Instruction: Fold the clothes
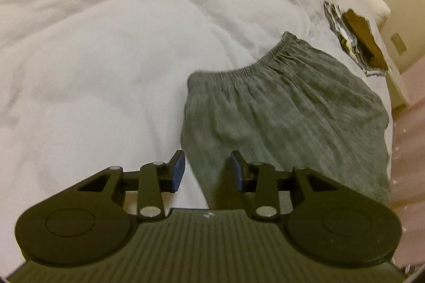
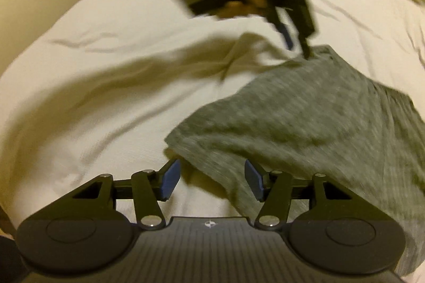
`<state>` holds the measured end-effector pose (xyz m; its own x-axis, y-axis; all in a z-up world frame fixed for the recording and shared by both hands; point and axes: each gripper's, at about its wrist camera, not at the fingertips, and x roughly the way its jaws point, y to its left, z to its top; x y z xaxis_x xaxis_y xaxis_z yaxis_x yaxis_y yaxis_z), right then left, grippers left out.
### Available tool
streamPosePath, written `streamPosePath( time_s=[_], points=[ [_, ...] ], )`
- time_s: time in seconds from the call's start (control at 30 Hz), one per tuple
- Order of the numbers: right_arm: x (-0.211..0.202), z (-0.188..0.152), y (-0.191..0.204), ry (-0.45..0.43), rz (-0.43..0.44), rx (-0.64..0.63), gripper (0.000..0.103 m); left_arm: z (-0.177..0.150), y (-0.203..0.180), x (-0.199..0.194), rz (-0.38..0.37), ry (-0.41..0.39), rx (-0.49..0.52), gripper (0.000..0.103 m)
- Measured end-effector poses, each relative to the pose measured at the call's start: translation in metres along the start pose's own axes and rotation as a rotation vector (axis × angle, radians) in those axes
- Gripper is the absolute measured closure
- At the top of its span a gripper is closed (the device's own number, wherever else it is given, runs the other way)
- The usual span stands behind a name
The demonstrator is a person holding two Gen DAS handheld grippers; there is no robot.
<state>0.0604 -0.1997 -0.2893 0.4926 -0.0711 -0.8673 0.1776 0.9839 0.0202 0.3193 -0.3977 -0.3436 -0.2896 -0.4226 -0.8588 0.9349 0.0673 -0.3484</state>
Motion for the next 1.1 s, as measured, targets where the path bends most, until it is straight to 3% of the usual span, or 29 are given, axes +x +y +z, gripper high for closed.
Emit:
streamPosePath(
  time_s=[0.2,0.27,0.33,0.4,0.47,0.53,0.63,0.7,0.77,0.8,0.9,1.0,1.1],
  points=[
    [0.031,0.01,0.042,-0.007,-0.106,-0.17,0.046,0.046,0.011,0.039,-0.03,0.05,0.078,0.069],
    [0.044,0.011,0.056,-0.005,-0.15,-0.267,0.046,0.047,0.011,0.04,-0.037,0.055,0.088,0.096],
    [0.057,0.01,0.066,0.003,-0.191,-0.361,0.056,0.049,0.008,0.036,-0.03,0.043,0.107,0.099],
    [0.066,0.011,0.064,0.015,-0.232,-0.383,0.078,0.052,0.004,0.025,-0.012,0.007,0.132,0.1],
    [0.069,0.017,0.048,0.035,-0.24,-0.291,0.101,0.056,0.002,0.016,-0.002,-0.015,0.143,0.1],
    [0.065,0.025,0.033,0.021,-0.222,-0.198,0.099,0.06,0.003,0.007,0.005,-0.03,0.148,0.1],
    [0.049,0.036,0.041,-0.072,-0.061,-0.207,0.094,0.065,0.003,-0.005,0.016,-0.052,0.156,0.1],
    [0.047,0.042,0.043,-0.084,0.044,-0.193,0.094,0.065,0.006,-0.006,0.038,-0.052,0.14,0.1],
    [0.046,0.044,0.046,-0.101,0.069,-0.222,0.065,0.063,0.011,-0.007,0.065,-0.05,0.116,0.098],
    [0.043,0.044,0.046,-0.118,0.067,-0.232,0.06,0.061,0.015,-0.01,0.075,-0.057,0.104,0.097],
    [0.035,0.038,0.031,-0.124,0.053,-0.153,0.06,0.047,0.02,-0.028,0.098,-0.083,0.08,0.088],
    [0.023,0.024,-0.008,-0.107,-0.043,0.022,0.06,0.024,0.019,-0.045,0.107,-0.103,0.068,0.087],
    [0.006,-0.002,-0.054,-0.085,-0.173,0.191,0.06,-0.01,-0.008,-0.048,0.106,-0.087,0.114,0.087]
  ],
)
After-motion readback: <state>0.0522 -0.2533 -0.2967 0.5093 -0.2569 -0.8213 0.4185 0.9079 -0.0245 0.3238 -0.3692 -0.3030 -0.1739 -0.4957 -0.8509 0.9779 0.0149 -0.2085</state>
